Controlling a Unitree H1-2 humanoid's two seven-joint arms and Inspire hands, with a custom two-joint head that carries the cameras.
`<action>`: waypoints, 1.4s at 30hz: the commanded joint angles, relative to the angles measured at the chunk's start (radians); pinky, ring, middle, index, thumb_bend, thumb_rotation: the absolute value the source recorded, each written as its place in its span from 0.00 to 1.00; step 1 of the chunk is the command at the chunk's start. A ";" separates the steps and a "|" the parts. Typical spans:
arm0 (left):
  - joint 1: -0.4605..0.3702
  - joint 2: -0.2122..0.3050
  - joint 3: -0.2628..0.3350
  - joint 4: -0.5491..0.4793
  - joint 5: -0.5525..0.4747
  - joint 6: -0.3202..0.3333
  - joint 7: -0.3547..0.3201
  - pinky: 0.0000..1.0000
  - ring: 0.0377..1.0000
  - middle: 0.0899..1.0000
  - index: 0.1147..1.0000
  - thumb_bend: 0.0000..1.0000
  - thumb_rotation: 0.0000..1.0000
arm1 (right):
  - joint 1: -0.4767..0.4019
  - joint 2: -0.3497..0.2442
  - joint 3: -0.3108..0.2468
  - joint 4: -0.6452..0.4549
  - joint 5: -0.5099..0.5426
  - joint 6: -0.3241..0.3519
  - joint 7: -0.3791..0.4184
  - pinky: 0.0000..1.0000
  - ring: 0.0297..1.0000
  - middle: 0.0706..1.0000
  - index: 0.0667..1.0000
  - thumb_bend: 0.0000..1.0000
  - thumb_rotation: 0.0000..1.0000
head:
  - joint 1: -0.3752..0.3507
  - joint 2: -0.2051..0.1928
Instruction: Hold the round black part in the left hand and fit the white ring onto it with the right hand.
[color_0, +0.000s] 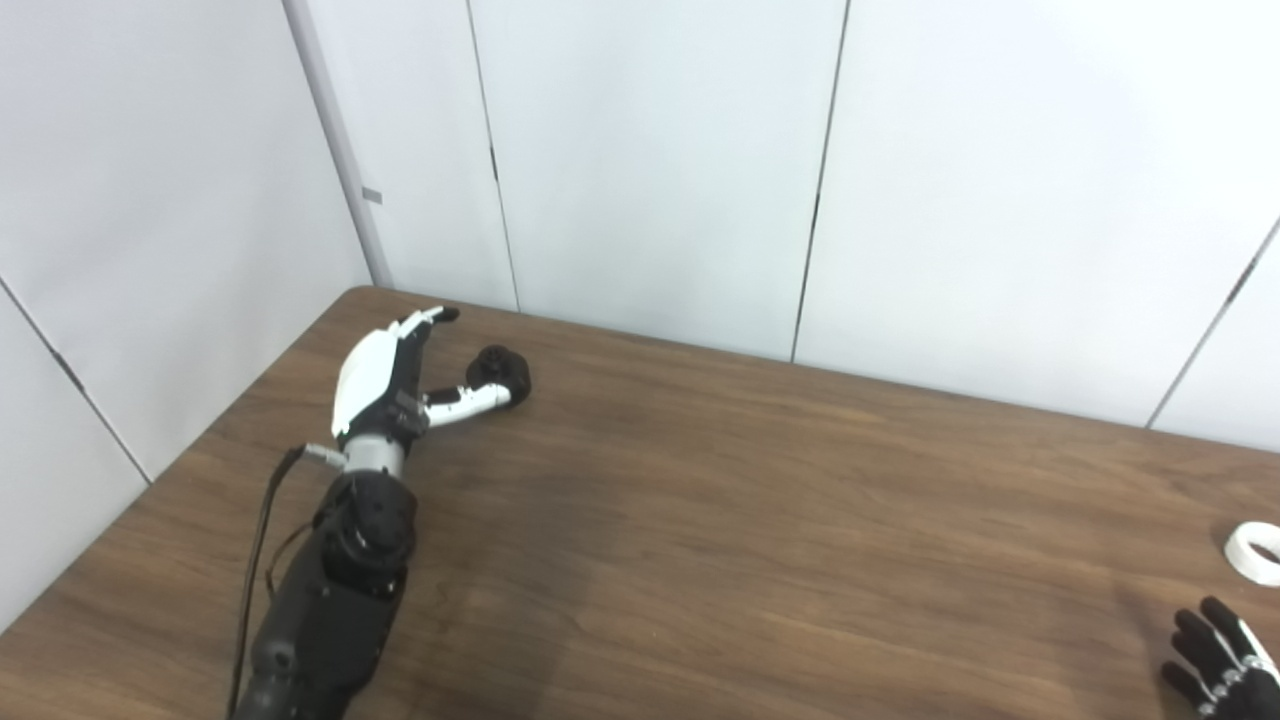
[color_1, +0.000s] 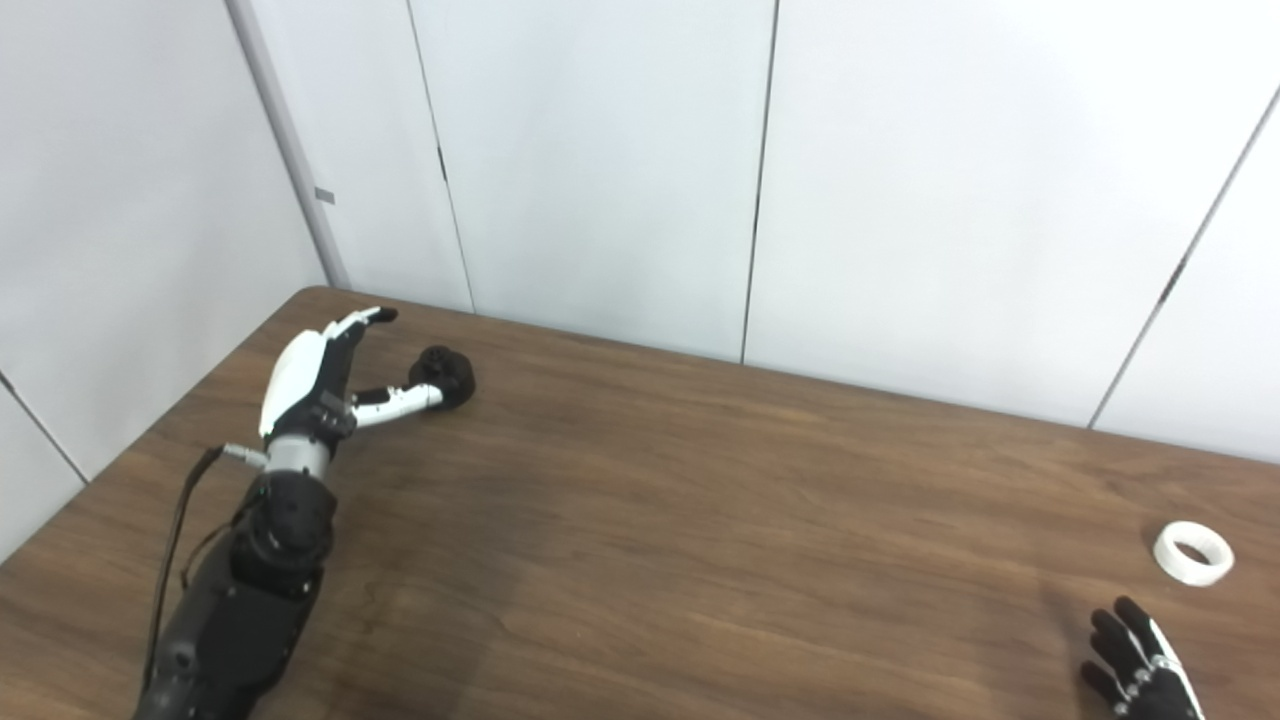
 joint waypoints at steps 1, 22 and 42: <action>-0.058 0.039 -0.001 0.015 0.011 -0.005 0.028 0.95 0.98 0.94 0.85 0.95 0.38 | 0.016 0.003 0.008 0.024 -0.006 -0.011 -0.002 0.95 0.91 0.89 0.93 0.73 1.00 | 0.000 0.001; -0.197 0.139 -0.163 0.241 0.035 0.064 -0.052 1.00 1.00 0.96 0.87 1.00 0.45 | 0.020 0.009 0.015 0.012 -0.009 -0.006 -0.005 0.97 0.92 0.89 0.93 0.68 1.00 | -0.011 -0.001; -0.257 0.166 -0.220 0.417 0.043 0.050 -0.029 1.00 1.00 0.95 0.84 1.00 0.45 | 0.029 0.010 0.021 -0.001 -0.023 -0.008 -0.013 0.94 0.90 0.89 0.92 0.66 1.00 | -0.020 0.005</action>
